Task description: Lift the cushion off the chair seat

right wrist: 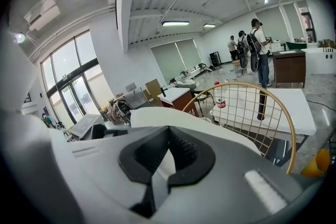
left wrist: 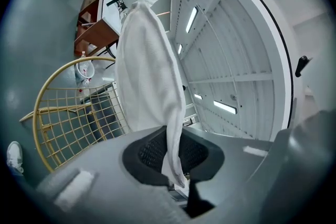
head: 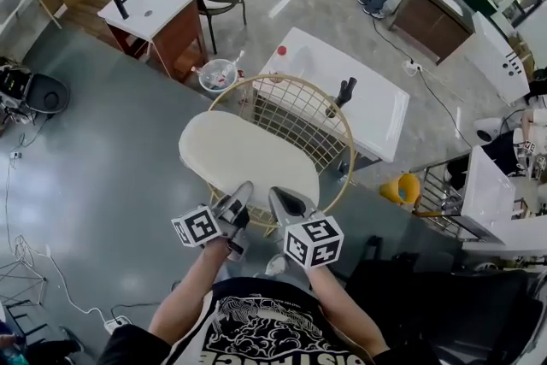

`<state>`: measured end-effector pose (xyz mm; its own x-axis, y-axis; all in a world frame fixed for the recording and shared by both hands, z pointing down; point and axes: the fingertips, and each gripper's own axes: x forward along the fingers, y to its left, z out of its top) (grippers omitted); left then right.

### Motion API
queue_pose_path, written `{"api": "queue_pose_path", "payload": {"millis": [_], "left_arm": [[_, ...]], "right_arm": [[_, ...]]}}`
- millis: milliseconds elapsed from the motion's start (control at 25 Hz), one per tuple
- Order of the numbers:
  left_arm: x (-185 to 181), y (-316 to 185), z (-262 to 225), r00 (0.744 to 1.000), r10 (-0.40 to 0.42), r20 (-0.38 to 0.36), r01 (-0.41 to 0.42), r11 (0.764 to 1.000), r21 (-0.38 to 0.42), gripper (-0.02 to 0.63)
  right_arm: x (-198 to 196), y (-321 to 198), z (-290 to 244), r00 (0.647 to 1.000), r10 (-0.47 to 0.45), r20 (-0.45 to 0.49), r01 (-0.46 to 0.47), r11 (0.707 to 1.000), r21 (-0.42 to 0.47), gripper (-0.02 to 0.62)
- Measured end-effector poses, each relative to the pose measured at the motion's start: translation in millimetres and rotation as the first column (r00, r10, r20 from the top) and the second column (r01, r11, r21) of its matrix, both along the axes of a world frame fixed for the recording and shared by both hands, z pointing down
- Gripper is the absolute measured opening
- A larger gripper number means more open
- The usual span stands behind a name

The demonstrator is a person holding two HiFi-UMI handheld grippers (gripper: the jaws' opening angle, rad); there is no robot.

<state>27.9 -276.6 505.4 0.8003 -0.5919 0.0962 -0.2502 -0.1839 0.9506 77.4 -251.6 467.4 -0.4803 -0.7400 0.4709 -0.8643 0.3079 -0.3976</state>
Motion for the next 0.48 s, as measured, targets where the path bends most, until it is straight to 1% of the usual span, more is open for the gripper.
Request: {"api": "queue_pose_path", "payload": {"millis": [240, 480], "left_arm": [[-2.2, -1.1, -41.0, 0.999, -0.051, 0.012, 0.05, 0.997, 0.066, 0.04], [-8.3, -17.3, -72.4, 0.996, -0.074, 0.043, 0.068, 0.99, 0.125, 0.04]], "right_arm": [[-10.4, -8.1, -31.7, 0.999, -0.03, -0.022, 0.031, 0.997, 0.068, -0.002], [-13.6, -23.3, -59.3, 0.999, -0.018, -0.035, 0.023, 0.99, 0.138, -0.002]]}}
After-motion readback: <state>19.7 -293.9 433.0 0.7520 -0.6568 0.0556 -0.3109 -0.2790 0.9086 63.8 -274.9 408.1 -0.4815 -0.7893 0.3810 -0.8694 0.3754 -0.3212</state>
